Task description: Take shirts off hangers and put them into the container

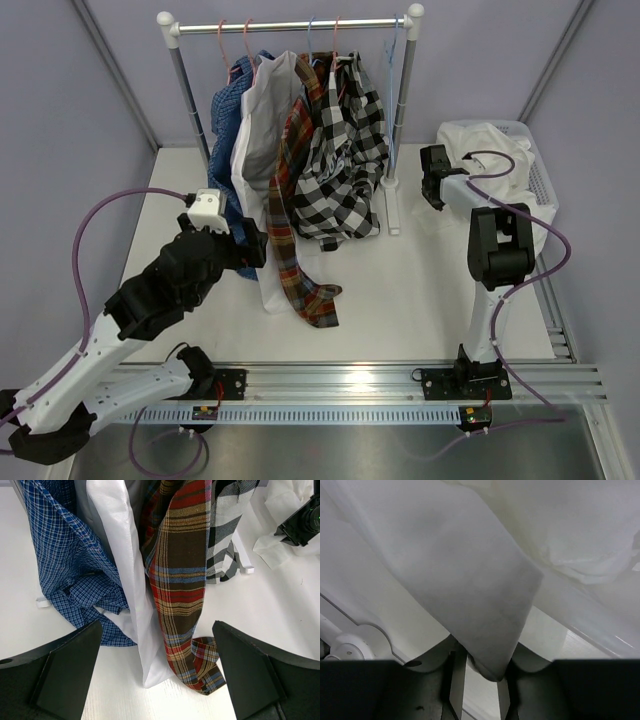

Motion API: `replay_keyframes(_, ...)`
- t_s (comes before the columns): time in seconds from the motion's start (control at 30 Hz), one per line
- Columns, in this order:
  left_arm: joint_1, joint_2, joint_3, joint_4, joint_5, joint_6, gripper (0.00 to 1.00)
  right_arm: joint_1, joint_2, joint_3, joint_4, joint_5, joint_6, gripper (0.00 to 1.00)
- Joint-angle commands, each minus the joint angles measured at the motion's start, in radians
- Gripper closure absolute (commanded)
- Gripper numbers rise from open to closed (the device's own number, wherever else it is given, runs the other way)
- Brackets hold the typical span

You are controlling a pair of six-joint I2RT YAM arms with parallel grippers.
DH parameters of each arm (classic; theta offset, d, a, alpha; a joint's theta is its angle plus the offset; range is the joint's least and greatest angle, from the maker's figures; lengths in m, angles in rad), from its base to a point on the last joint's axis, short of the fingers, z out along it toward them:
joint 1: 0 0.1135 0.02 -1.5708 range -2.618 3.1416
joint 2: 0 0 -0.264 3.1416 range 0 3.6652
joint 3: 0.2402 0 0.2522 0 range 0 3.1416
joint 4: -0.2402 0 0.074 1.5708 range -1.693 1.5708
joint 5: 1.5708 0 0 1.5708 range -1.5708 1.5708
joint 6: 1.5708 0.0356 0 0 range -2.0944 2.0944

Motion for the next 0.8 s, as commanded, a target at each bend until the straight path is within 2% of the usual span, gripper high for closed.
replay_keyframes(0.0, 0.004, -0.013, 0.008, 0.007, -0.021, -0.024, 0.01, -0.004, -0.024, 0.048, -0.019, 0.078, 0.046, 0.76)
replay_keyframes(0.03, 0.004, -0.012, 0.009, 0.007, -0.022, -0.024, 0.01, -0.004, -0.035, 0.050, -0.011, 0.074, 0.023, 0.86)
replay_keyframes(0.17, 0.004, -0.010, 0.015, 0.008, -0.033, -0.021, 0.01, -0.004, -0.114, 0.113, 0.008, 0.057, -0.086, 1.00)
replay_keyframes(0.3, 0.004, 0.000, 0.032, 0.008, -0.036, -0.015, 0.01, -0.038, -0.208, 0.240, 0.019, 0.071, -0.242, 1.00)
replay_keyframes(0.37, 0.004, 0.006, 0.038, 0.008, -0.039, -0.013, 0.01, -0.079, -0.216, 0.346, -0.014, 0.087, -0.259, 1.00)
replay_keyframes(0.5, 0.004, 0.022, 0.046, 0.008, -0.039, -0.013, 0.01, -0.246, -0.213, 0.479, -0.024, 0.141, -0.298, 1.00)
replay_keyframes(0.63, 0.004, 0.033, 0.049, 0.007, -0.041, -0.013, 0.01, -0.355, -0.190, 0.531, -0.017, 0.140, -0.318, 1.00)
replay_keyframes(0.77, 0.004, 0.051, 0.054, 0.008, -0.045, -0.013, 0.01, -0.398, -0.122, 0.545, -0.024, 0.077, -0.376, 1.00)
